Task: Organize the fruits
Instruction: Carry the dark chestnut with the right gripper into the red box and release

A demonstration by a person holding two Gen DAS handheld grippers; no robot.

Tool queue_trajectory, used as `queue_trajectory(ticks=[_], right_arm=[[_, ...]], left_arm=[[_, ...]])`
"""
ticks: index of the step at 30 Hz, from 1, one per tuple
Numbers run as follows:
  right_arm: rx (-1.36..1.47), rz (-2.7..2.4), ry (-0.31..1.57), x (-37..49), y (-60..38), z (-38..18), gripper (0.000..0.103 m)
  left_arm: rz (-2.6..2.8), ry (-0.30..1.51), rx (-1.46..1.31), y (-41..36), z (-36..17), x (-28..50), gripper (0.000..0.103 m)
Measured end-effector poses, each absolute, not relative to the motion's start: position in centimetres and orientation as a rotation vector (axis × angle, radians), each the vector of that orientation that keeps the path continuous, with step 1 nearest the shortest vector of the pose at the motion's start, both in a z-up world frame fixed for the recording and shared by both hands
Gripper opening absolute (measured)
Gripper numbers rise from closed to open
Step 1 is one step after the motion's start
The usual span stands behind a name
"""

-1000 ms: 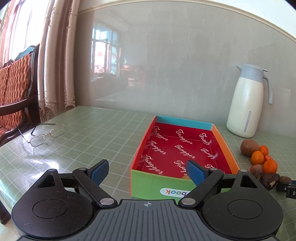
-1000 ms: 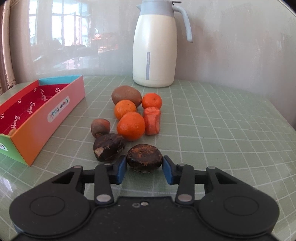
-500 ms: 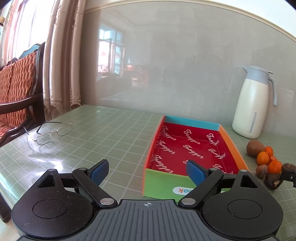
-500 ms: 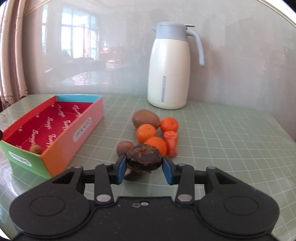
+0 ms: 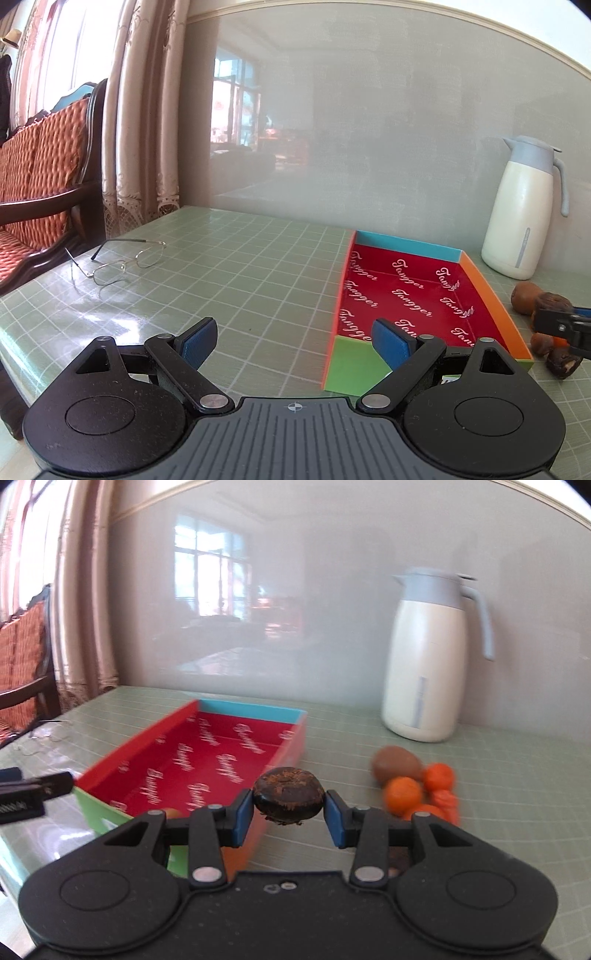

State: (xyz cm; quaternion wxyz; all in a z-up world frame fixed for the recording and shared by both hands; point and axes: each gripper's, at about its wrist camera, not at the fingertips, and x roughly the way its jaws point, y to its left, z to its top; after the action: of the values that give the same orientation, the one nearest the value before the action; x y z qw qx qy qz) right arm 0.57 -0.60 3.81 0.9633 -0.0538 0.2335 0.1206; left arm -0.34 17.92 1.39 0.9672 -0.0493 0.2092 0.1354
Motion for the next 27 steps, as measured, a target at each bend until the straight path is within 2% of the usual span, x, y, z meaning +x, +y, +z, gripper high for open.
queue_trajectory(ticks=[13,17,27], right_arm=[[-0.146,0.317,0.493,1.4,4.6,2.3,0.043],[-0.139,0.288,0.429,0.4,3.7,2.9,0.062],[0.019,0.109,0.410,0.7,-4.5,3.8,0.068]], left_arm=[[0.309,0.431,-0.125,19.9,1.2,-1.0,0.090],[0.301,0.427,-0.135,19.8,1.3,-1.0,0.090],[0.250,0.425,-0.115,17.7,1.5,-0.3,0.090]])
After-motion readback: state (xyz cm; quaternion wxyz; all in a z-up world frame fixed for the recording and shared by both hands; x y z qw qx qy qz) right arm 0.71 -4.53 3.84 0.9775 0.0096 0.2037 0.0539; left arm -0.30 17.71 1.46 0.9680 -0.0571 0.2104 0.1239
